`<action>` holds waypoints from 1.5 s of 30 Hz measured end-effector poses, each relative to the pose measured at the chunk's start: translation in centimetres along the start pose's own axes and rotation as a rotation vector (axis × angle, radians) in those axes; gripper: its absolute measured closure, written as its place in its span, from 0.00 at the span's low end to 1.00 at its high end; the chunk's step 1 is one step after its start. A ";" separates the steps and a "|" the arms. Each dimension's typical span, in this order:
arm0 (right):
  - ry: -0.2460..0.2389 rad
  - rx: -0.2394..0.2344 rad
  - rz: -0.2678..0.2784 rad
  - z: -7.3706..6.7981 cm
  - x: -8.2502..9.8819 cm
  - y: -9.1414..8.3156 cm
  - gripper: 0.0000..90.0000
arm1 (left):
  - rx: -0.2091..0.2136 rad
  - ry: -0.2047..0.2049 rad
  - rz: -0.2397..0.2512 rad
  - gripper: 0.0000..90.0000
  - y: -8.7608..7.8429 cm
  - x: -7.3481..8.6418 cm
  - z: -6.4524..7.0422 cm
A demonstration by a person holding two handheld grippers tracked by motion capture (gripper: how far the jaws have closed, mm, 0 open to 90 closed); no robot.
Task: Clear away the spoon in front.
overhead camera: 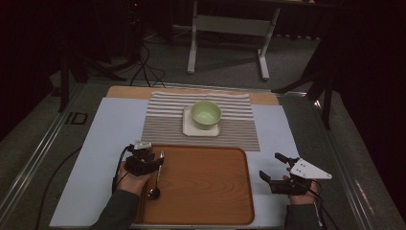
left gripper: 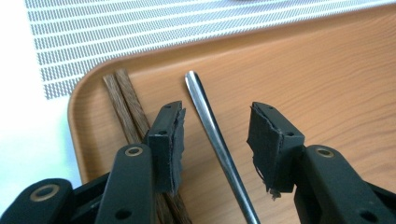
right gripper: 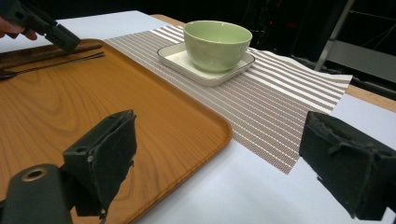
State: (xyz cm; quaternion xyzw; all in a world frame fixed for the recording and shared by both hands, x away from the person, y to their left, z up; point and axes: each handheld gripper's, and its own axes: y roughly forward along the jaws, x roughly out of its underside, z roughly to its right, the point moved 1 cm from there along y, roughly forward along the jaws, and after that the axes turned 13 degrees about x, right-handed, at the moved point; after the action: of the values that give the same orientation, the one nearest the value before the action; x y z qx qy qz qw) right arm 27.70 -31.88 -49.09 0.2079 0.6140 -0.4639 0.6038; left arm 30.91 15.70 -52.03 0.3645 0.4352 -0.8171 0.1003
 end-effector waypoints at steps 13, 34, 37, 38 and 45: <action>0.002 0.001 0.001 0.0 0.0 0.0 0.12 | 0.022 0.031 0.058 0.62 -0.8 -1.3 0.4; 0.003 0.001 -0.001 0.1 0.0 0.1 0.12 | 0.030 0.090 0.168 0.61 -1.7 -5.1 1.3; 0.003 0.001 -0.001 0.1 0.0 0.1 0.12 | 0.030 0.092 0.178 0.61 -1.6 -5.7 1.4; 0.003 0.002 0.000 0.1 0.0 0.0 0.12 | 0.031 0.094 0.181 0.61 -1.6 -5.9 1.4; 0.000 0.004 -0.002 0.2 0.0 0.0 0.12 | 0.037 0.099 0.214 0.61 -1.2 -7.3 1.7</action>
State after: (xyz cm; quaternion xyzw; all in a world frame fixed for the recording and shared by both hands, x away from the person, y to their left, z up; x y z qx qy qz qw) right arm 27.82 -32.00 -49.09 0.2086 0.6132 -0.4656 0.6030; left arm 34.67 14.00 -45.68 0.4506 0.3831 -0.7906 0.1588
